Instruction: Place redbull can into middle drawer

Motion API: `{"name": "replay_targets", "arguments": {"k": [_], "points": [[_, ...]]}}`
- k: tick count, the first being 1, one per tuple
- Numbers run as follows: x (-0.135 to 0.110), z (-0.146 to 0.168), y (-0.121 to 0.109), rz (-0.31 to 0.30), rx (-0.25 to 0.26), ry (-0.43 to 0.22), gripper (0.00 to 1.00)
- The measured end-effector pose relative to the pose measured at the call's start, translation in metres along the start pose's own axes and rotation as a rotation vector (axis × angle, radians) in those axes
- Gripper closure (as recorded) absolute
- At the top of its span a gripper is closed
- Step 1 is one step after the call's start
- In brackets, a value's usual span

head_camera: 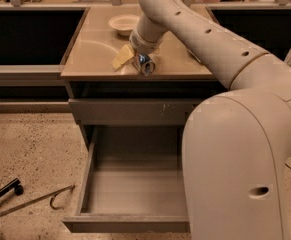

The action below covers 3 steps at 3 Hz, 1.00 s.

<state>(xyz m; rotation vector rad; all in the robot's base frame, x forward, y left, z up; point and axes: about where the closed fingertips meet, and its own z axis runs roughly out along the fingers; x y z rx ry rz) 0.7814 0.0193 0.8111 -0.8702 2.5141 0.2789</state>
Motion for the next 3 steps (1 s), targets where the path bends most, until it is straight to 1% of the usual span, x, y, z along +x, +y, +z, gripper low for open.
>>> {"name": "replay_targets", "arguments": {"k": [1,3], "points": [[0.0001,0.0002,0.0,0.0,0.0,0.0,0.18],[-0.0004,-0.0038,0.0013,-0.005,-0.003,0.004,0.65]]}}
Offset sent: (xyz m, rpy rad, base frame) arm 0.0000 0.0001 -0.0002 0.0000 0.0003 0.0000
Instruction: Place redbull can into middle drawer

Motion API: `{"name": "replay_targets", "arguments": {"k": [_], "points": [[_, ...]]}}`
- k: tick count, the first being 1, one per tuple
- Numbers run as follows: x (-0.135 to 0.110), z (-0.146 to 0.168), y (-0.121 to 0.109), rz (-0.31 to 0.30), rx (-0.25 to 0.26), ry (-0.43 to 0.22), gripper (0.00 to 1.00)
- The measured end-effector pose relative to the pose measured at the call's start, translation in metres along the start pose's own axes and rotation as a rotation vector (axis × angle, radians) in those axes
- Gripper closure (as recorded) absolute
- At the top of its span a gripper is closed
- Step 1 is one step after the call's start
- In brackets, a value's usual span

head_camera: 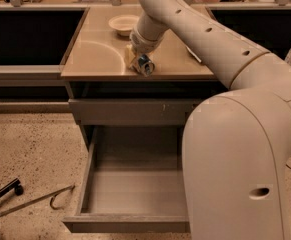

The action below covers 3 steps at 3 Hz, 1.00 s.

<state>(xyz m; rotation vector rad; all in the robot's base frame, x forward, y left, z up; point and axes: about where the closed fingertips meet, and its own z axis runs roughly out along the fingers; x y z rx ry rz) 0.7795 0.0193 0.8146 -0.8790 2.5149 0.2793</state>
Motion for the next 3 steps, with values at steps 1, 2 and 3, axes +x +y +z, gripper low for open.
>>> {"name": "replay_targets", "arguments": {"k": [1,2,3], "points": [[0.024,-0.029,0.016,-0.069,-0.074,0.002,0.89],[0.066,-0.063,0.032,-0.159,-0.18,-0.03,1.0],[0.11,-0.079,0.047,-0.218,-0.313,-0.034,1.0]]}}
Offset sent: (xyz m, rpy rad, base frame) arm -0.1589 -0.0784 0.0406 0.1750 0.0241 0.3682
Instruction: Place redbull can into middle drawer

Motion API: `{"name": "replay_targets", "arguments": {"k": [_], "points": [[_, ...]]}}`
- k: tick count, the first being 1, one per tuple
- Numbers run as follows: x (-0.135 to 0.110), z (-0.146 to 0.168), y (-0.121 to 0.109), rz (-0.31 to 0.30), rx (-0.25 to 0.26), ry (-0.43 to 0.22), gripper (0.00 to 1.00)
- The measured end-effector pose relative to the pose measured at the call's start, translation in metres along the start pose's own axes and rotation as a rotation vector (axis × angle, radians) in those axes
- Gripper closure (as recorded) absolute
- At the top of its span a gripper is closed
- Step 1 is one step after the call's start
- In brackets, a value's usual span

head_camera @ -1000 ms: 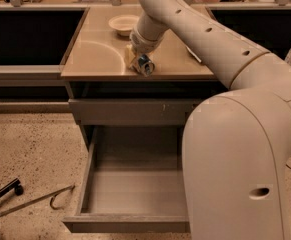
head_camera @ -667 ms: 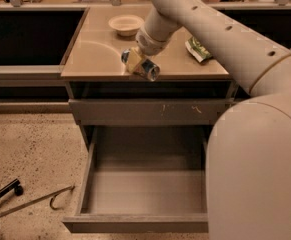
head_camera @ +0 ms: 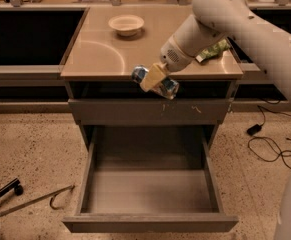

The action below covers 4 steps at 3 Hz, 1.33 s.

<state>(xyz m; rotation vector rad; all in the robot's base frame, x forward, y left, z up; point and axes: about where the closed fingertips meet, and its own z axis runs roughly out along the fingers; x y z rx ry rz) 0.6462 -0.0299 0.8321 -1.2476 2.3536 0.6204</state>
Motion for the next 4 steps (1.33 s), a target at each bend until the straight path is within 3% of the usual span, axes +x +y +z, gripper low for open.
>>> {"name": "replay_targets", "arguments": {"k": [1,2,3,4], "points": [[0.032,0.01,0.018,-0.011,-0.128,0.044,1.0],[0.032,0.01,0.018,-0.011,-0.128,0.044,1.0],[0.043,0.009,0.029,-0.005,-0.086,0.037,1.0],[0.075,0.007,0.044,-0.02,-0.001,-0.02,1.0]]}}
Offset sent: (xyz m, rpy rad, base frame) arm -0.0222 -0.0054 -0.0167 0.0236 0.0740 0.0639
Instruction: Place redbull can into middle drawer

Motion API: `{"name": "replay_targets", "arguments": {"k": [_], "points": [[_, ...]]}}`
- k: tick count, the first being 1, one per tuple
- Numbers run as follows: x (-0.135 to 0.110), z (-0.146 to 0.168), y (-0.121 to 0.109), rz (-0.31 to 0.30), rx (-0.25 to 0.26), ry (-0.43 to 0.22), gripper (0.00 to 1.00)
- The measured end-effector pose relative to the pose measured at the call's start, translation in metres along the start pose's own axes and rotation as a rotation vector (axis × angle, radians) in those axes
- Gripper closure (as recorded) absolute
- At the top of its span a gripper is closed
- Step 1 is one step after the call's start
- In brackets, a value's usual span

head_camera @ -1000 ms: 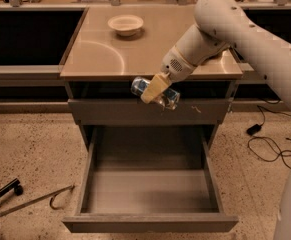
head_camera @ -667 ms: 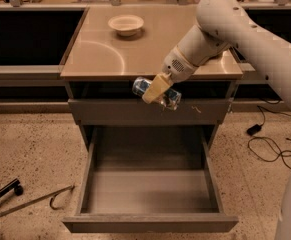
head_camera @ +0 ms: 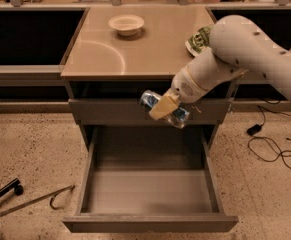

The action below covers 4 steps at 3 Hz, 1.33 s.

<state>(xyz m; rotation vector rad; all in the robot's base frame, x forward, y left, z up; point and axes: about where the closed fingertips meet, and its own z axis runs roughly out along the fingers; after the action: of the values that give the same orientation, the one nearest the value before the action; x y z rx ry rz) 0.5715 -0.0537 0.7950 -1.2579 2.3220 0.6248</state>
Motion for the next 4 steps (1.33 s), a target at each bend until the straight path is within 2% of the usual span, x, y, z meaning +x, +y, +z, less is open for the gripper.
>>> {"name": "replay_targets", "arguments": {"k": [1,2,3,4], "points": [[0.055,0.046,-0.006,0.068,0.032,-0.018,1.0],[0.07,0.098,-0.04,0.14,0.066,-0.143,1.0],[0.073,0.104,-0.036,0.145,0.064,-0.147,1.0],[0.103,0.149,-0.022,0.204,0.018,-0.168,1.0]]}}
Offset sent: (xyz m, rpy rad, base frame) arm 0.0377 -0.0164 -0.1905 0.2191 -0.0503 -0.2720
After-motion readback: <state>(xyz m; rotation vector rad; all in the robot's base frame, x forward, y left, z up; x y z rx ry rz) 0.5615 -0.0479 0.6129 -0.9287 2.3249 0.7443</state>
